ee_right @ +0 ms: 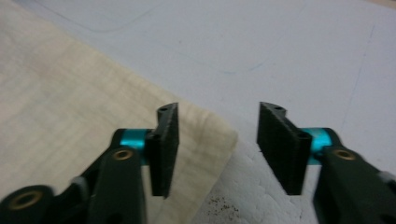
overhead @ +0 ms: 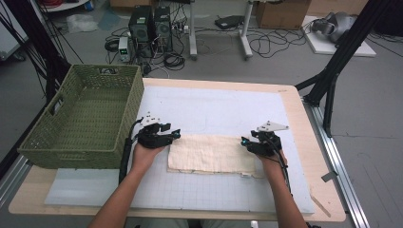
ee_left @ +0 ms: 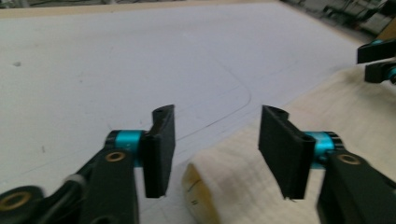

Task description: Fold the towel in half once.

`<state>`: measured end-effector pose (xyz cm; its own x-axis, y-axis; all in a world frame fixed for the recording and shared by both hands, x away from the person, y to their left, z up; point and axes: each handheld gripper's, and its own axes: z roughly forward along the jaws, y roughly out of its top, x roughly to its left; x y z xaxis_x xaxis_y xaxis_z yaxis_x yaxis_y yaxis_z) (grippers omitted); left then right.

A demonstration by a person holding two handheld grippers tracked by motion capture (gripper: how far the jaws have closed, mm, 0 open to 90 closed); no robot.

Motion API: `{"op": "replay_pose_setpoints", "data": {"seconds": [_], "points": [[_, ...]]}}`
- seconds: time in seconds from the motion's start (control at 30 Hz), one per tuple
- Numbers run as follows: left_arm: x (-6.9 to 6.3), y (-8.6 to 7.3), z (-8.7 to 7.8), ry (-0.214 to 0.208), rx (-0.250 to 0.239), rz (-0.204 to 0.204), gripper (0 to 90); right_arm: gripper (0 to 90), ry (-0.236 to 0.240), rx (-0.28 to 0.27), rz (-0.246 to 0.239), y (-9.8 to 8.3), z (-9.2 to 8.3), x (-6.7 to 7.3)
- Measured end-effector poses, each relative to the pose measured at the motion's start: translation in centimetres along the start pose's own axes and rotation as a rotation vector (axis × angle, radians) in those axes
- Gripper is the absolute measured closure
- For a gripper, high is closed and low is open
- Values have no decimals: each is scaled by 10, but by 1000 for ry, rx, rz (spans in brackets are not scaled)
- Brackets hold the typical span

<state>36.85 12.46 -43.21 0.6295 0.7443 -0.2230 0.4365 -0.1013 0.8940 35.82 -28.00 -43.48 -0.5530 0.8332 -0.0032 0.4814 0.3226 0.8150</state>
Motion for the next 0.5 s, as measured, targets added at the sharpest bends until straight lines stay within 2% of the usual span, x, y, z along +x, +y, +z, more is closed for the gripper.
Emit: {"op": "replay_pose_setpoints", "data": {"seconds": [0.07, 0.13, 0.2, 0.27, 0.33, 0.4, 0.5], "points": [[-2, 0, -6, 8, -18, 8, 337, 364, 21, -22, -2, 0, -7, 1], [-4, -1, -12, 8, -41, -5, 281, 308, 36, -34, -4, 0, -14, 3], [-6, -1, -17, 3, -46, -10, 233, 253, 53, -39, -16, -1, -20, 6], [-10, 0, -23, -15, -67, 6, 185, 202, 64, -40, -25, -3, -26, 9], [-15, 0, -28, -32, -96, 25, 186, 157, 79, -32, -20, -6, -32, 13], [-19, -1, -32, -48, -89, 45, 185, 120, 84, -42, -29, -10, -38, 16], [-24, -5, -36, -55, -87, 68, 188, 117, 107, -58, -29, -17, -46, 19]]}}
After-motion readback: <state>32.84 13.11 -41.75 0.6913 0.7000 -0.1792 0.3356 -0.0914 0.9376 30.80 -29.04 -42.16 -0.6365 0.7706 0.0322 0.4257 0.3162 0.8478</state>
